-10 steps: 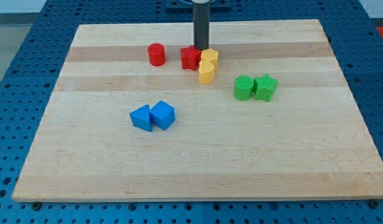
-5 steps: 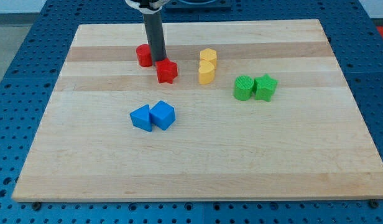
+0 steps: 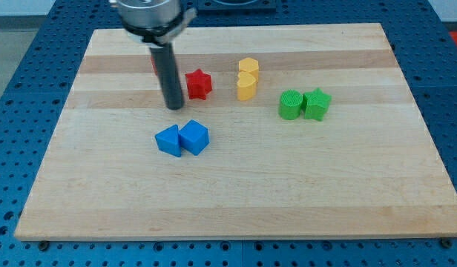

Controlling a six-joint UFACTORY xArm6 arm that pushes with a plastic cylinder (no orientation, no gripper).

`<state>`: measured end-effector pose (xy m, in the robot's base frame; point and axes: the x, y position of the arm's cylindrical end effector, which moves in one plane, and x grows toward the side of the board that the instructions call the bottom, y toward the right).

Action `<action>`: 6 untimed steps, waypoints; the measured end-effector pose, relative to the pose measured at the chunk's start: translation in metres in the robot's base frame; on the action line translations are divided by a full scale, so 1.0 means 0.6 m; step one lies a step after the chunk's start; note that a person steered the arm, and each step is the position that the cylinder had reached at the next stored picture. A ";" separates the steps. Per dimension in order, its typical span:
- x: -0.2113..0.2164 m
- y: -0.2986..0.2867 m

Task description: Move the red star down to the red circle

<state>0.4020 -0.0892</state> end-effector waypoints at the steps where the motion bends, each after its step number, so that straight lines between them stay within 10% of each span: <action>1: 0.000 0.070; 6: -0.065 -0.053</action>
